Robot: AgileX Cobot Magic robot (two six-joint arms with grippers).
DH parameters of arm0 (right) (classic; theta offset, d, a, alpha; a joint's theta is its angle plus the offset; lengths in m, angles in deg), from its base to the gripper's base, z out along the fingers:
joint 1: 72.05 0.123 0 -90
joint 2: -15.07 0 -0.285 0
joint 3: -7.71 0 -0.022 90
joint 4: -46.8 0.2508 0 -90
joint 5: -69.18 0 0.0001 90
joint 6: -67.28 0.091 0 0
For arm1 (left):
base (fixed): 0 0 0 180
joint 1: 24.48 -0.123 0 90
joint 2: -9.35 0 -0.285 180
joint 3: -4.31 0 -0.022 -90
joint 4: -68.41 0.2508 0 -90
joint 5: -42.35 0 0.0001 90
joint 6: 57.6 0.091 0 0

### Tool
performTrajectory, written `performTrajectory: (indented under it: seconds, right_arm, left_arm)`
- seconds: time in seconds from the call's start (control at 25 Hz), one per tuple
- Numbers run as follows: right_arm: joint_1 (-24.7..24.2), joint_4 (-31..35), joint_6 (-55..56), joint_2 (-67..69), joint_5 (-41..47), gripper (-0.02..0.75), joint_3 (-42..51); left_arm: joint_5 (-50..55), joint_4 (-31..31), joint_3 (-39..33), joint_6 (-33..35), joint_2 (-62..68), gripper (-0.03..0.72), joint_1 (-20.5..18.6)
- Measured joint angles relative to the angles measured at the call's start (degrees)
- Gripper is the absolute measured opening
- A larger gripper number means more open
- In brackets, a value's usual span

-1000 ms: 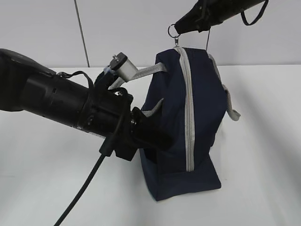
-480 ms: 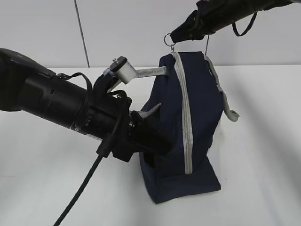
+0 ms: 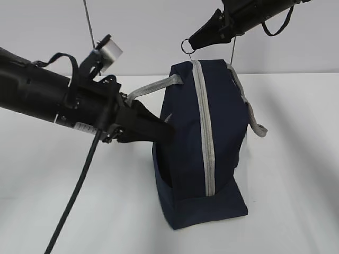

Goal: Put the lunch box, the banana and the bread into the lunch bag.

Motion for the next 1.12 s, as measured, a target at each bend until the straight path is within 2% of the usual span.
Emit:
performTrajectory:
  seconds: [0.12, 0.32, 0.44, 0.6, 0.72, 0.96, 1.12]
  right_arm:
    - [0.0, 0.0, 0.0, 0.0, 0.1, -0.016, 0.0]
    - [0.0, 0.0, 0.0, 0.0, 0.2, -0.016, 0.0]
    - [0.0, 0.0, 0.0, 0.0, 0.2, -0.016, 0.0]
    - [0.0, 0.0, 0.0, 0.0, 0.2, -0.016, 0.0]
    - [0.0, 0.0, -0.2, 0.0, 0.3, -0.016, 0.0]
    - [0.0, 0.0, -0.2, 0.0, 0.3, -0.016, 0.0]
    - [0.0, 0.0, -0.2, 0.0, 0.3, -0.016, 0.0]
  left_arm:
    - [-1.4, 0.0, 0.0, -6.5, -1.9, 0.439, -2.2]
    - [-6.1, 1.0, 1.9, -22.7, -3.7, 0.46, -3.6]
    - [-8.7, 4.4, 6.1, -33.0, -3.6, 0.445, -3.7]
    - [-11.6, 9.4, 12.9, -43.4, -2.2, 0.372, -3.7]
    - [-10.5, 14.5, 18.4, -50.9, 1.2, 0.356, -3.7]
    - [-4.3, 23.5, 27.9, -60.7, 9.9, 0.351, -3.7]
    - [-2.9, 25.2, 32.8, -63.2, 13.4, 0.358, -3.2]
